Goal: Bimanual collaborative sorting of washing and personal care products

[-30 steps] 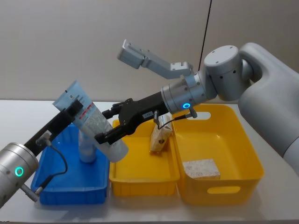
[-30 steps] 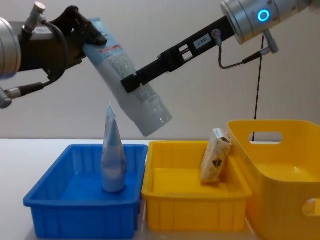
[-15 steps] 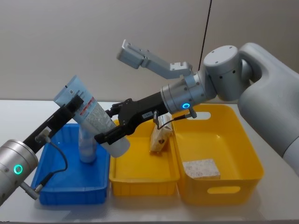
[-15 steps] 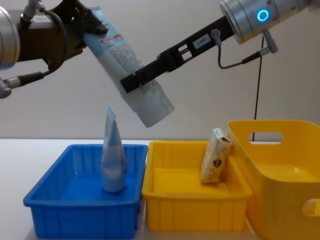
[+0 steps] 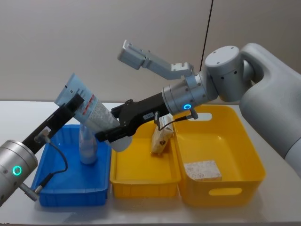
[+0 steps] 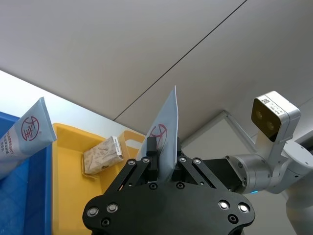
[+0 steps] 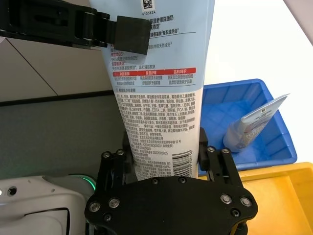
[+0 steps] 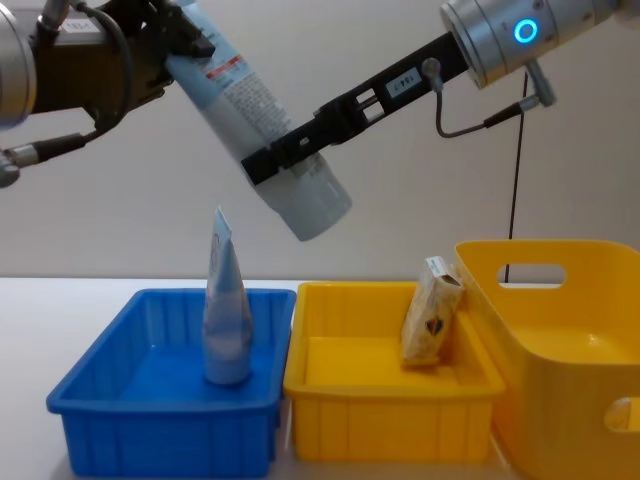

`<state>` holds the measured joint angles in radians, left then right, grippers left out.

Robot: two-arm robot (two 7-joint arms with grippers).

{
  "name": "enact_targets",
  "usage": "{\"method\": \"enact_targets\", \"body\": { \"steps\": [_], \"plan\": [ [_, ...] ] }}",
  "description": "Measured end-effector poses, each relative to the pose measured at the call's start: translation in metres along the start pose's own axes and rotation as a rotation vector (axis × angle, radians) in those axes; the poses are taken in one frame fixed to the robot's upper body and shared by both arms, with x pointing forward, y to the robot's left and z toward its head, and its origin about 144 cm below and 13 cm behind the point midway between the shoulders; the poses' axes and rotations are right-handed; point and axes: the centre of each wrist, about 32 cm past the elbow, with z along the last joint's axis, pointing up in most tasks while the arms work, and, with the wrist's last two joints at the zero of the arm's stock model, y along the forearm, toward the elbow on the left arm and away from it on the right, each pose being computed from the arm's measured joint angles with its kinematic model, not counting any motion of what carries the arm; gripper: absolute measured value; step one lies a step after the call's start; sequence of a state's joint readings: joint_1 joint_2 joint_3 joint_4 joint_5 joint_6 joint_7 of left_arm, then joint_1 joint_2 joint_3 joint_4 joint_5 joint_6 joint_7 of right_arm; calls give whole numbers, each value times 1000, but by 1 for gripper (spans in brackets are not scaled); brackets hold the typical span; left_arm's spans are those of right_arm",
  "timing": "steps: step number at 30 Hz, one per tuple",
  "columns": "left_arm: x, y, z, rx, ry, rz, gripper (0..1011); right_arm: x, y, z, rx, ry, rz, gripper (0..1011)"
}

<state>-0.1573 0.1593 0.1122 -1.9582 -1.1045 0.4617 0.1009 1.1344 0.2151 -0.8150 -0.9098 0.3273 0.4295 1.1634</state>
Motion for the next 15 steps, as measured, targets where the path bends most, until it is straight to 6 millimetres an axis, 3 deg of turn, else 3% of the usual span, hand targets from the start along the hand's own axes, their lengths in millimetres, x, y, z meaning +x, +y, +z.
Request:
{"method": "enact_targets", "body": {
  "steps": [7, 15],
  "plan": [
    [-1, 0, 0, -1, 0, -3, 132, 0, 0, 0, 0, 0, 0, 523],
    [-1, 1, 0, -2, 0, -5, 132, 0, 0, 0, 0, 0, 0, 373]
  ]
}}
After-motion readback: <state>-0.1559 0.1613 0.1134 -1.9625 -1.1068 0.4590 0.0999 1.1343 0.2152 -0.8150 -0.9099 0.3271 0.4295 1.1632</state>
